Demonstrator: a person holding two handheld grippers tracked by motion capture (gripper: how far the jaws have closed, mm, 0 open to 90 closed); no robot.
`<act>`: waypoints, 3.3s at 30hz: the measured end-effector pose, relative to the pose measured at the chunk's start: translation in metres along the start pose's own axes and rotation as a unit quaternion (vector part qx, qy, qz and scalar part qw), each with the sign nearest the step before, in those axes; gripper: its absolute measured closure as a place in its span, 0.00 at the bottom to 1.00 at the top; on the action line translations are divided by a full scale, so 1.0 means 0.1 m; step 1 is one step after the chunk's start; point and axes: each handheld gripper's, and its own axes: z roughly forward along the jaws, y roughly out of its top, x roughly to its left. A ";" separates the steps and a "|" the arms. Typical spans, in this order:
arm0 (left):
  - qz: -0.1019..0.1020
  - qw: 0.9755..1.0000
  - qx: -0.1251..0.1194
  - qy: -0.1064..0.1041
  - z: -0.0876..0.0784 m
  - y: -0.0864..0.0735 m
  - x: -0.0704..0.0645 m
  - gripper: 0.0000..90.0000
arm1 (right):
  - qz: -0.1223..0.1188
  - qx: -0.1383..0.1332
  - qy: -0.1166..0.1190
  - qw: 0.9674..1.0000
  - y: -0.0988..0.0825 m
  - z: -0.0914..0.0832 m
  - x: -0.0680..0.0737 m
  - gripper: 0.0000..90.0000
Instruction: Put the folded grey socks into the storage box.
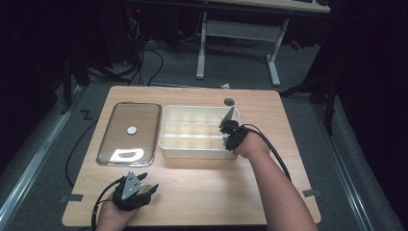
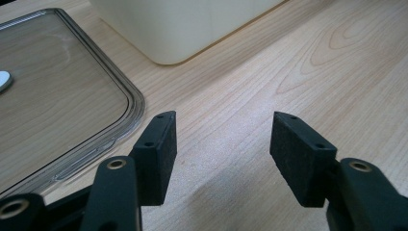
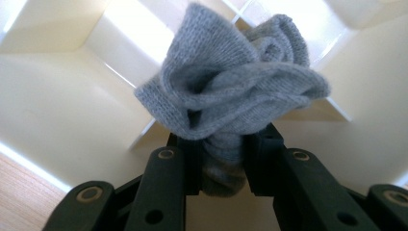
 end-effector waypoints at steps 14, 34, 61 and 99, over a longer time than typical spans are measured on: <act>-0.003 1.000 0.002 0.000 0.00 0.00 0.01 0.48 | 0.004 -0.001 -0.004 1.000 0.02 -0.04 0.00 0.72; -0.002 1.000 0.003 -0.002 0.00 0.00 0.00 0.48 | 0.016 -0.078 0.016 0.997 -0.06 -0.55 -0.03 0.60; -0.002 1.000 0.005 -0.001 0.01 0.00 0.01 0.48 | 0.011 -0.054 -0.018 0.998 0.05 -0.36 0.03 1.00; 0.004 1.000 0.007 -0.001 0.02 0.02 -0.03 0.47 | 0.027 -0.027 -0.003 0.999 0.11 -0.04 -0.04 1.00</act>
